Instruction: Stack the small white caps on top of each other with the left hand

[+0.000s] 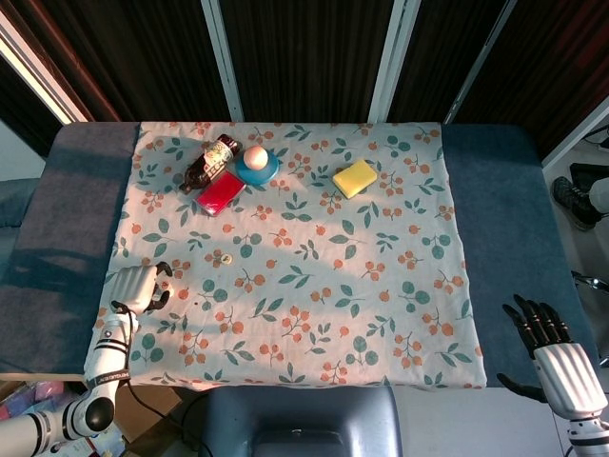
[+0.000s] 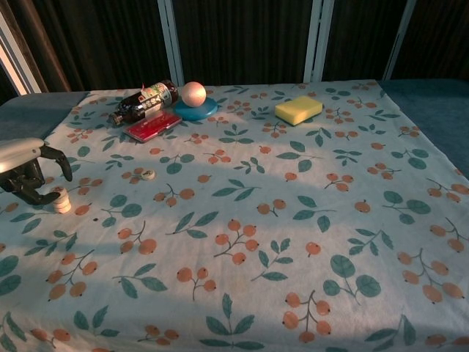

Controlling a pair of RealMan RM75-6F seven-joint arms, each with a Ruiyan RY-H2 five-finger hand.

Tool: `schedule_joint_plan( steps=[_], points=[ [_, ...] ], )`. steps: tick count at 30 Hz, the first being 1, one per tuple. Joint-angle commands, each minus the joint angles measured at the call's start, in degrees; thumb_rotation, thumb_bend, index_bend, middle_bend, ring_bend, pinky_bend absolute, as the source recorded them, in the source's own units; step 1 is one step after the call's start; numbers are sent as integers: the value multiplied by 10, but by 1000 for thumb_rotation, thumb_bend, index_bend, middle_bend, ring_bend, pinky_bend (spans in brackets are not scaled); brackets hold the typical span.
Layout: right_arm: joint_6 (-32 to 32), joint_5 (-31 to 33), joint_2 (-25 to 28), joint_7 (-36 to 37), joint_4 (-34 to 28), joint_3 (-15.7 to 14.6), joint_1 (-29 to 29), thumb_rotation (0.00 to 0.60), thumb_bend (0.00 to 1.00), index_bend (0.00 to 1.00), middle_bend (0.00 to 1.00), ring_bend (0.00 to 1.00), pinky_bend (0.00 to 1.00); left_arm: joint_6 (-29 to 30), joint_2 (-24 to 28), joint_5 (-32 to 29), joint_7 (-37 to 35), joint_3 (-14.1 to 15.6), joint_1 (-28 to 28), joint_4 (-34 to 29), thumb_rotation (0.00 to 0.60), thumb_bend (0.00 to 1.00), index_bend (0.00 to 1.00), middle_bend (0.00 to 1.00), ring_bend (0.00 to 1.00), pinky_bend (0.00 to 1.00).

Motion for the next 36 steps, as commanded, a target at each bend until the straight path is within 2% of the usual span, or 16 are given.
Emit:
schedule_joint_plan(
  steps=[1,4,8,13,18,30,36],
  points=[
    [-2,0,0,-1,-1,0,1,600,176,0,0,0,0,26,-4,32,-35,-18,4,-26,600,391,377,1000,1000,1000],
    [-4,-2,-1,-3,-1,-1,2,600,176,0,0,0,0,43,-22,44,-39,-32,-3,-33,600,388,367,1000,1000,1000],
    [-5,-3,0,-1,-1,-2,3,600,176,0,0,0,0,49,-63,17,15,-48,-32,-17,600,388,358,1000,1000,1000],
    [-2,-3,4,8,1,-2,2,600,176,0,0,0,0,51,-126,-30,87,-62,-69,37,600,388,358,1000,1000,1000],
    [1,0,8,21,3,-2,1,600,176,0,0,0,0,44,-181,-63,127,-69,-97,108,600,388,358,1000,1000,1000],
    [4,5,12,34,5,1,0,600,176,0,0,0,0,25,-261,-76,134,-94,-133,247,600,388,357,1000,1000,1000],
    [8,7,14,41,6,2,-2,600,176,0,0,0,0,12,-283,-71,129,-96,-139,281,600,389,358,1000,1000,1000]
  ],
)
